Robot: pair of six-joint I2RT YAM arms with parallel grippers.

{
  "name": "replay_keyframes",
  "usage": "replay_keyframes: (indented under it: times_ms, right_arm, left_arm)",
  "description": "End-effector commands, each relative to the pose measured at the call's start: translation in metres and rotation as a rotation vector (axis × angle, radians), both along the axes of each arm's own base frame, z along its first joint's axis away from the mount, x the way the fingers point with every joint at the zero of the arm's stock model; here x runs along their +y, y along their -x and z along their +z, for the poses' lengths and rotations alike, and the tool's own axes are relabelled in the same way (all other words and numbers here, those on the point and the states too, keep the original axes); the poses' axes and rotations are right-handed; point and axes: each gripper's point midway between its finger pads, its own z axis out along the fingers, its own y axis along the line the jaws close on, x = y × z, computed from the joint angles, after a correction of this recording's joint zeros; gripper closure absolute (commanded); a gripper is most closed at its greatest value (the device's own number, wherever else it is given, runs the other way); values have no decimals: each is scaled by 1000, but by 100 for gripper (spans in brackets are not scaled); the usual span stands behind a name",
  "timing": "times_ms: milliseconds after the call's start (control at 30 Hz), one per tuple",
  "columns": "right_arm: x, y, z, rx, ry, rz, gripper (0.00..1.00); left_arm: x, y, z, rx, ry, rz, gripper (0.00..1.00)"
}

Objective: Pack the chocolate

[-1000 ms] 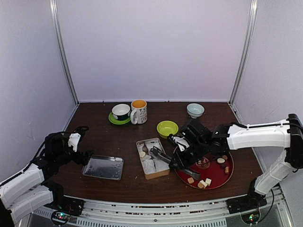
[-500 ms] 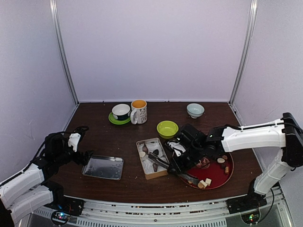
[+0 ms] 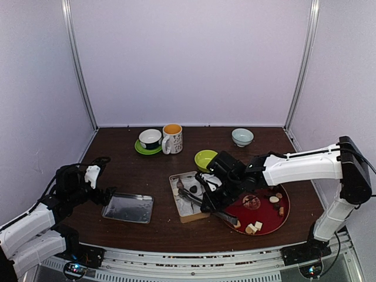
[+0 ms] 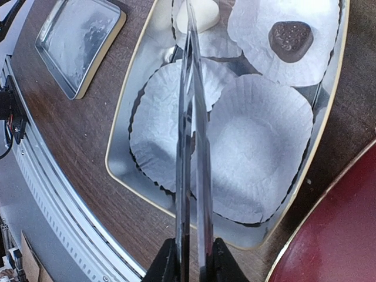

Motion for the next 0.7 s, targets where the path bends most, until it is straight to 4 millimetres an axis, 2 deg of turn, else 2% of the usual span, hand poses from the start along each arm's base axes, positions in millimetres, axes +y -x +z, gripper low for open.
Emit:
replay_keyframes:
  times_ms: [0,500,667]
  right_arm:
    - [8,-9,4,-44,3,1,82]
    - [23,-29,0,-78,26,-16,82]
    - [18,-31,24,-126,-5,-24,83]
  left_arm:
    - [-3,-5,12,-39,5,-16,2]
    - [-2,-5,12,-39,5,-15,2]
    - [-3,-5,12,-39,5,-16,2]
